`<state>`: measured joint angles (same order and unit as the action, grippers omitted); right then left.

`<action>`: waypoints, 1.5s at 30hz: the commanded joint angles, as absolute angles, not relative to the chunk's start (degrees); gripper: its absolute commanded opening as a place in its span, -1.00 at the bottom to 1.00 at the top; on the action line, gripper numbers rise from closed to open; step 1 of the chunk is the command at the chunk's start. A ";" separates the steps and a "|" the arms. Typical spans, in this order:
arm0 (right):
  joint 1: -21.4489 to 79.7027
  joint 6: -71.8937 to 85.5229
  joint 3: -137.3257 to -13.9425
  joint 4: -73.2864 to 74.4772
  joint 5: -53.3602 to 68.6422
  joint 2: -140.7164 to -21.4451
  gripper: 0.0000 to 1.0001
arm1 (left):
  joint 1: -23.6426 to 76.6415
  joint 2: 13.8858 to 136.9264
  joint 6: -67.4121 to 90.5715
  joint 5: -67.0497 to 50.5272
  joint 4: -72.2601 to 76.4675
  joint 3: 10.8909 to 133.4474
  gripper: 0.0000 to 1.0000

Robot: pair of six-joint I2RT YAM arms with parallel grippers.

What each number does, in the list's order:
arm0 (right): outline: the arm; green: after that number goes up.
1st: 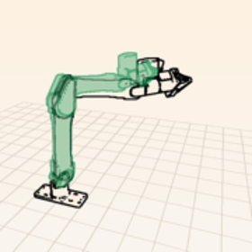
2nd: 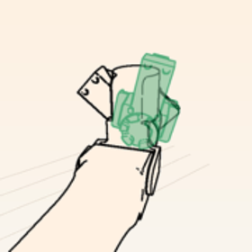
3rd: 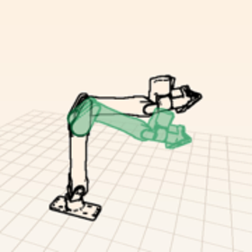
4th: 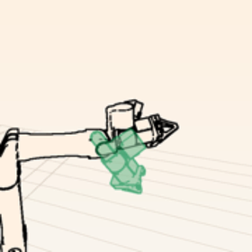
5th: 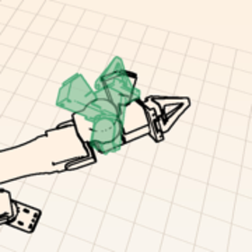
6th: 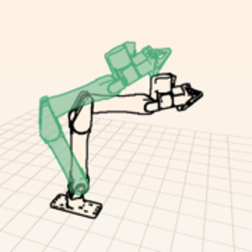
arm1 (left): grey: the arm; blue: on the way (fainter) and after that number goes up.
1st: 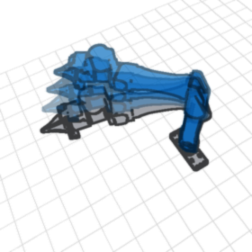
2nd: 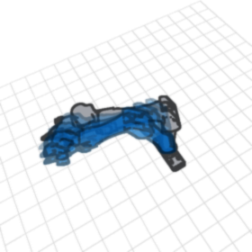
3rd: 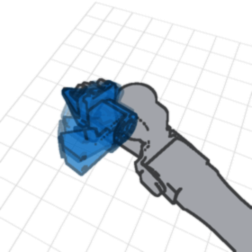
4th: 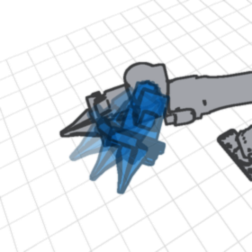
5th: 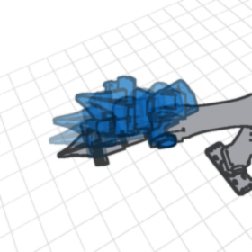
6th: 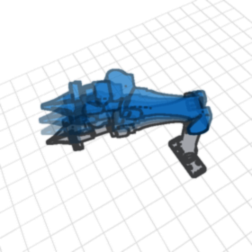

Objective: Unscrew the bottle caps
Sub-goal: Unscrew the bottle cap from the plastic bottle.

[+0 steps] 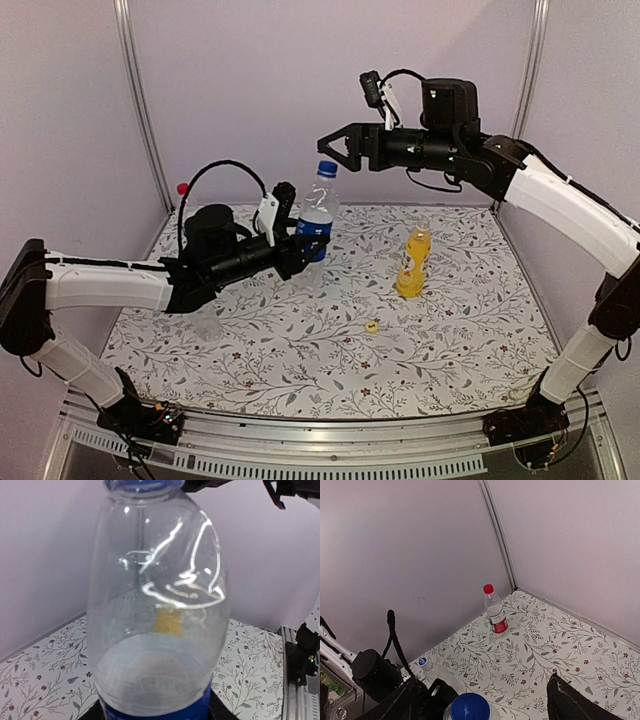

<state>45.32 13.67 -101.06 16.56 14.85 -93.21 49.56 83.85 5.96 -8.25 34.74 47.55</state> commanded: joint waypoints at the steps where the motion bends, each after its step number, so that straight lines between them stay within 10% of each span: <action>1: 46.82 15.22 -101.17 15.76 14.34 -95.45 0.69 | 50.42 82.27 5.01 -7.21 34.64 48.88 -0.15; 32: 47.02 8.13 -99.36 13.96 20.54 -94.45 -0.71 | 49.31 82.10 4.60 -18.62 38.52 47.39 -0.14; 45: 43.65 -16.28 -96.00 20.21 54.86 -89.66 -0.67 | 44.94 86.66 13.48 -50.68 51.55 47.63 -0.15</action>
